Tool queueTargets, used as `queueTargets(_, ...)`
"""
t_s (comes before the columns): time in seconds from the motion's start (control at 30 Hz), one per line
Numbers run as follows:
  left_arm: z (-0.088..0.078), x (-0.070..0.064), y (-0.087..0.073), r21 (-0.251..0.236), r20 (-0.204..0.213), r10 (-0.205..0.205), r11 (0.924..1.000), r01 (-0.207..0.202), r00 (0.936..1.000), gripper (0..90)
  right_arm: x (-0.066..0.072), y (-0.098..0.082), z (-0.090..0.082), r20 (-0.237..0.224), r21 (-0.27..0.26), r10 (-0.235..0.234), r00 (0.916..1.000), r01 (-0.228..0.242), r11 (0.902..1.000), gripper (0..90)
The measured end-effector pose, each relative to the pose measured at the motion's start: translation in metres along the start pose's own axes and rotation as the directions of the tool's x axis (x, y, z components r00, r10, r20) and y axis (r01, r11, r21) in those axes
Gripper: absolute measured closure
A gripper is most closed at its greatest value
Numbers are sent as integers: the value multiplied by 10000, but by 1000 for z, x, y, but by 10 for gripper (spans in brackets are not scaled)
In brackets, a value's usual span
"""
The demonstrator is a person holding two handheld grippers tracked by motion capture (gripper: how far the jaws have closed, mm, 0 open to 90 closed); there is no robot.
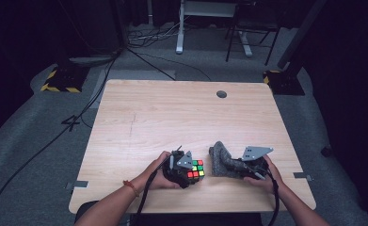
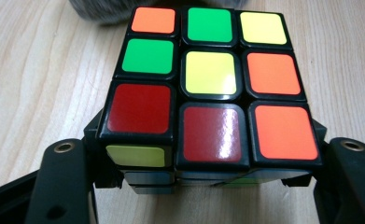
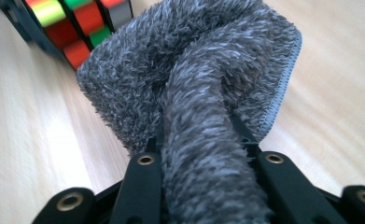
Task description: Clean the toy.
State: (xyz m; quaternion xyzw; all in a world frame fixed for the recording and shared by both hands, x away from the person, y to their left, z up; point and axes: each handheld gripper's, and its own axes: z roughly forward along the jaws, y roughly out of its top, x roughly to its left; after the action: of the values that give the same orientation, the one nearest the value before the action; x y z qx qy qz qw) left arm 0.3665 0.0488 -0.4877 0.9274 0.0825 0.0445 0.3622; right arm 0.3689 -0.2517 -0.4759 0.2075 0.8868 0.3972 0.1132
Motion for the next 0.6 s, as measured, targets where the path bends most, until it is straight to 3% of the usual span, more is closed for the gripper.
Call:
queueTargets(0.17,-5,-1,12,-68,-373,313,9995,-316,9988,328,5,21,-21,-133,-1109,5,9999,-20,9938,726)
queueTargets(0.23,-4,-1,17,-92,-276,328,9994,-331,9991,329,9,31,-24,-242,-1334,-82,9997,49,9910,726)
queueTargets(0.27,-3,-2,21,5,-431,527,9986,-527,9977,328,12,36,-25,-324,-1419,-203,9993,155,9898,726)
queueTargets(0.37,-1,-1,26,-4,-438,513,9987,-514,9977,329,23,51,-22,-683,-1380,-549,9962,450,9894,725)
queueTargets(0.47,-1,-1,31,-178,-455,543,9983,-551,9975,330,34,65,-12,-973,-1008,-862,9915,763,9920,721)
queueTargets(0.6,-1,-4,33,91,-722,738,9973,-733,9947,331,43,79,2,-835,-606,-1139,9900,1091,9922,716)
